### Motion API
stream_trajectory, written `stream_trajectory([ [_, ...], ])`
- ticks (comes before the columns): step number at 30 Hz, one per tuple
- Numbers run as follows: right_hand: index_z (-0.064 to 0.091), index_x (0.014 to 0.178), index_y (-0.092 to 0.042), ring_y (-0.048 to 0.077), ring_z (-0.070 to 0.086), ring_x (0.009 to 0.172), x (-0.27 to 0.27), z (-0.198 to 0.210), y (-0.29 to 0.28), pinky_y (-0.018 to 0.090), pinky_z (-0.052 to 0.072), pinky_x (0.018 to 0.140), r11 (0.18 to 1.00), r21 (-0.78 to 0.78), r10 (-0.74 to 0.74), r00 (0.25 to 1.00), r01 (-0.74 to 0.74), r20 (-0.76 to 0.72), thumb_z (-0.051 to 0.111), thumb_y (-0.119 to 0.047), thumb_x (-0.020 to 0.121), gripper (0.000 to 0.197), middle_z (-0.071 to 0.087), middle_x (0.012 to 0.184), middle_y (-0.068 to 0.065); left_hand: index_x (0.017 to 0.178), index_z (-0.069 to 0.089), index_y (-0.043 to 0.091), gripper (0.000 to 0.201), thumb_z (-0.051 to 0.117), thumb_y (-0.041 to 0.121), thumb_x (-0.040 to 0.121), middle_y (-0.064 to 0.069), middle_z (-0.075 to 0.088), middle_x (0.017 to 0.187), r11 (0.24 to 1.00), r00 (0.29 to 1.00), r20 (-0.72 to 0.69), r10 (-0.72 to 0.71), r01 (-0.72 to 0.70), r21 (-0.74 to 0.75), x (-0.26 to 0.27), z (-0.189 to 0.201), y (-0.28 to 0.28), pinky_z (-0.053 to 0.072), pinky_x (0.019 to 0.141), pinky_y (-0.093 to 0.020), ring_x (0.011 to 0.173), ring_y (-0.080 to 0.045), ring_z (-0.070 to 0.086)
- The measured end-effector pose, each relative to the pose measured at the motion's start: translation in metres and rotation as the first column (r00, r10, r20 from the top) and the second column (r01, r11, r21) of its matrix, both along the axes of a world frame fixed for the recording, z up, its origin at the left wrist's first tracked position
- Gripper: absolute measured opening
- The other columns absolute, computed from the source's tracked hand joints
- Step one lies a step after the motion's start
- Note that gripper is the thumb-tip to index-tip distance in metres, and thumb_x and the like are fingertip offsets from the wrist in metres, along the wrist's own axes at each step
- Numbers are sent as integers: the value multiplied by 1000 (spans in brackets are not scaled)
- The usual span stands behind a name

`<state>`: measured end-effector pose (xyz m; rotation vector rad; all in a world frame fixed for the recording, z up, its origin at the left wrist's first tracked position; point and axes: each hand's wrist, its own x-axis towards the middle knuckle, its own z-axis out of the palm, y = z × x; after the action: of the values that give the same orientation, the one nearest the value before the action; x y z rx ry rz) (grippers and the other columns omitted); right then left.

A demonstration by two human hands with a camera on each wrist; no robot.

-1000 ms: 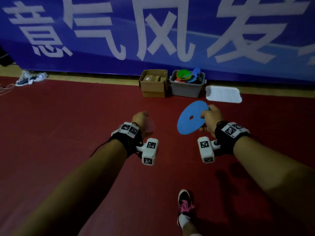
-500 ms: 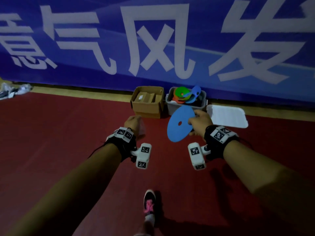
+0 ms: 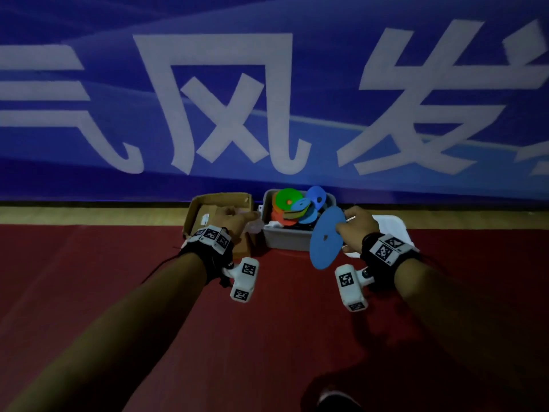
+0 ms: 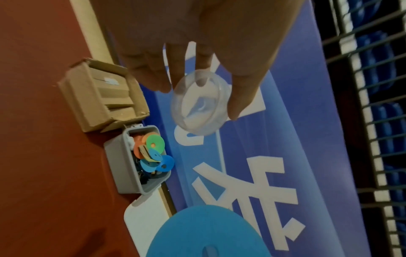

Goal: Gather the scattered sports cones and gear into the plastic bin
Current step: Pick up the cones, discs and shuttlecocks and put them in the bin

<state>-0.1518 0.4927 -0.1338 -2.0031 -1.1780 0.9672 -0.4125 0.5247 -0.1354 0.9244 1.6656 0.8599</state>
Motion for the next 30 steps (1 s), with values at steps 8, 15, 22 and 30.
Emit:
stream_trajectory([
  [8, 58, 77, -4, 36, 68, 74, 53, -60, 193, 49, 60, 64, 990, -137, 54, 990, -36, 129, 58, -14, 81, 11, 67, 80, 18, 70, 59, 13, 32, 82, 35, 74, -1, 55, 62, 984, 965, -210, -159, 138, -108, 50, -42, 179, 36, 47, -23, 55, -16, 51],
  [15, 59, 70, -11, 29, 66, 63, 94, -69, 371, 39, 59, 52, 981, -164, 103, 995, -103, -13, 57, -10, 82, 12, 65, 73, 10, 84, 60, 14, 40, 85, 40, 68, -4, 67, 85, 975, 970, -199, -138, 98, -199, 94, -56, 326, 49, 55, -25, 70, -17, 59],
  [22, 53, 76, -21, 27, 63, 78, 121, -60, 489, 43, 60, 76, 977, -212, -15, 969, -39, -247, 60, -14, 88, 15, 60, 91, 11, 141, 38, 3, 67, 74, 12, 84, -15, 50, 133, 980, 990, -123, -67, 42, -197, 165, -47, 452, 36, 80, -19, 123, -30, 51],
  [30, 48, 75, -16, 21, 44, 57, 128, -50, 489, 23, 38, 54, 959, -280, -129, 931, 30, -342, 51, -3, 93, 22, 43, 71, 11, 110, 63, 5, 36, 76, 21, 80, -13, 64, 104, 975, 953, -235, -189, 155, -156, 152, -66, 496, 51, 78, -32, 94, -26, 61],
])
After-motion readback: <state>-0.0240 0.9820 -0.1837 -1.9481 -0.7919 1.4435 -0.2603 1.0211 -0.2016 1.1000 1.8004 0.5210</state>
